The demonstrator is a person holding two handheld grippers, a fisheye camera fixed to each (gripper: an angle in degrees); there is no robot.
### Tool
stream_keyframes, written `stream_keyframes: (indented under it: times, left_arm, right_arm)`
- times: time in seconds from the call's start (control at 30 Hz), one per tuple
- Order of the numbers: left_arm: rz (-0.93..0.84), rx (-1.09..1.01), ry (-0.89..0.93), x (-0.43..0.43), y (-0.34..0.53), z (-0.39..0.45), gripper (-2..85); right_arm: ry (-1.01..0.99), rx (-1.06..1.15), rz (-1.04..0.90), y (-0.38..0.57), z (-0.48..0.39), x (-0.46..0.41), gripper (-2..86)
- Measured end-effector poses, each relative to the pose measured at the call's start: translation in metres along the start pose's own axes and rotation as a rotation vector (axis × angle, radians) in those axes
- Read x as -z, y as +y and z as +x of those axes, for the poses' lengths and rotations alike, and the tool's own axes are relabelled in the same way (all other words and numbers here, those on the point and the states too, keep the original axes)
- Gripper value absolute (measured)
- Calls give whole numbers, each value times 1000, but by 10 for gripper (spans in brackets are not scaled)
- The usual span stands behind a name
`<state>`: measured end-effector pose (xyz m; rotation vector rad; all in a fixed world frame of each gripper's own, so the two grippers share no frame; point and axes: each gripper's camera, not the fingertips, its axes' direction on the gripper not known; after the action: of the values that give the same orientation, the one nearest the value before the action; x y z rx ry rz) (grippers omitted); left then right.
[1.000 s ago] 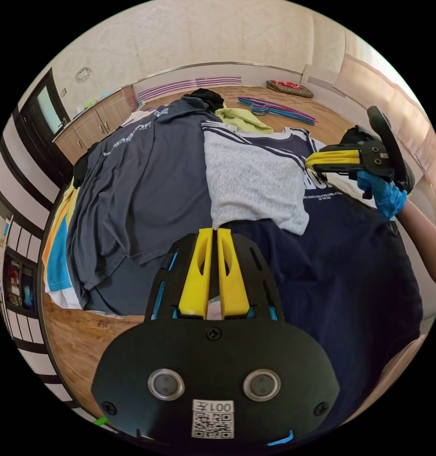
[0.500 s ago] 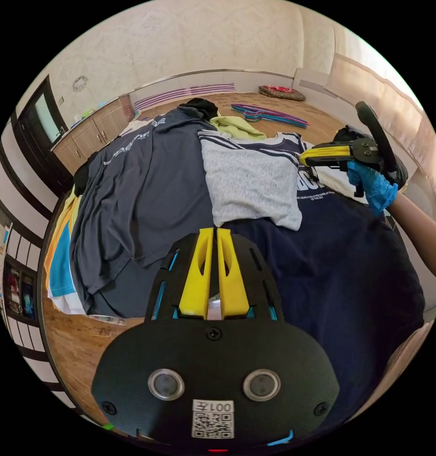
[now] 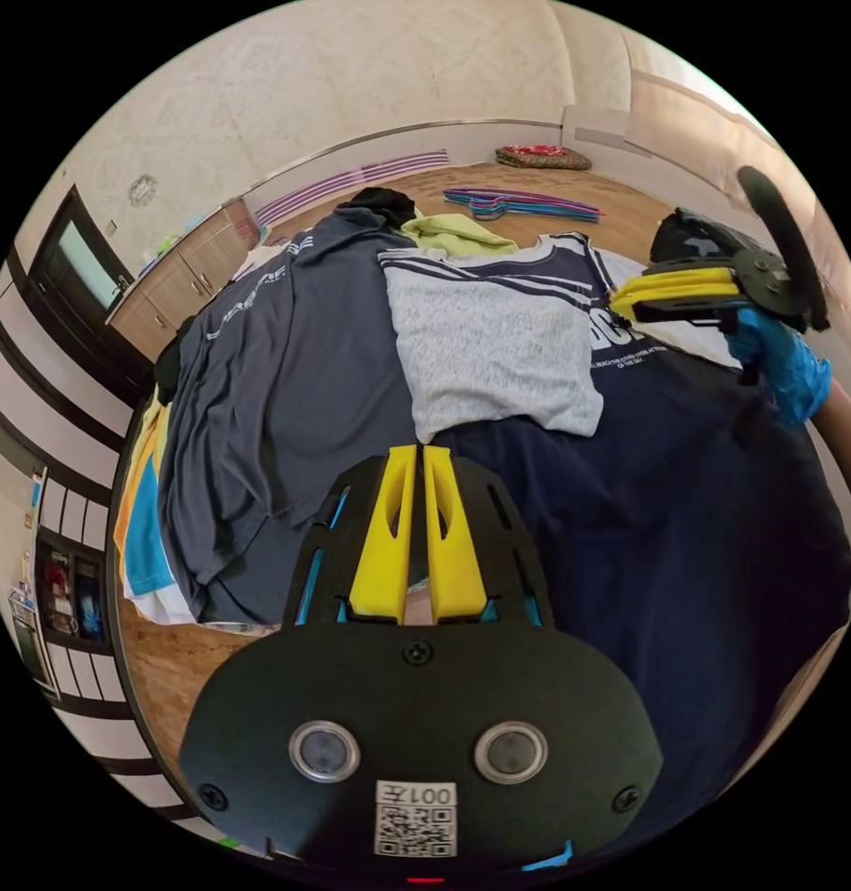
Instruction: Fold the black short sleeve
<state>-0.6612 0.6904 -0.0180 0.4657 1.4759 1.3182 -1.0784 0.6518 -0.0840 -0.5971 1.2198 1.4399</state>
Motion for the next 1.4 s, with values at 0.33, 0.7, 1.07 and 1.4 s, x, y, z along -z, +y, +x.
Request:
stream_keyframes:
  times: [0.33, 0.7, 1.07, 1.4]
  left_arm:
    - [-10, 48, 5, 0, 12, -2, -13]
    - [-5, 61, 52, 0, 29, -14, -13]
    - [-14, 72, 70, 2, 45, -25, -13]
    - [-19, 56, 92, 9, 61, -32, -12]
  right_arm:
    - [-205, 101, -2, 10, -83, 20, 35]
    - [-98, 119, -98, 30, -99, 23, 6]
    - [-116, 45, -125, 60, -97, 51, 5]
    - [-122, 55, -47, 73, -111, 81, 4]
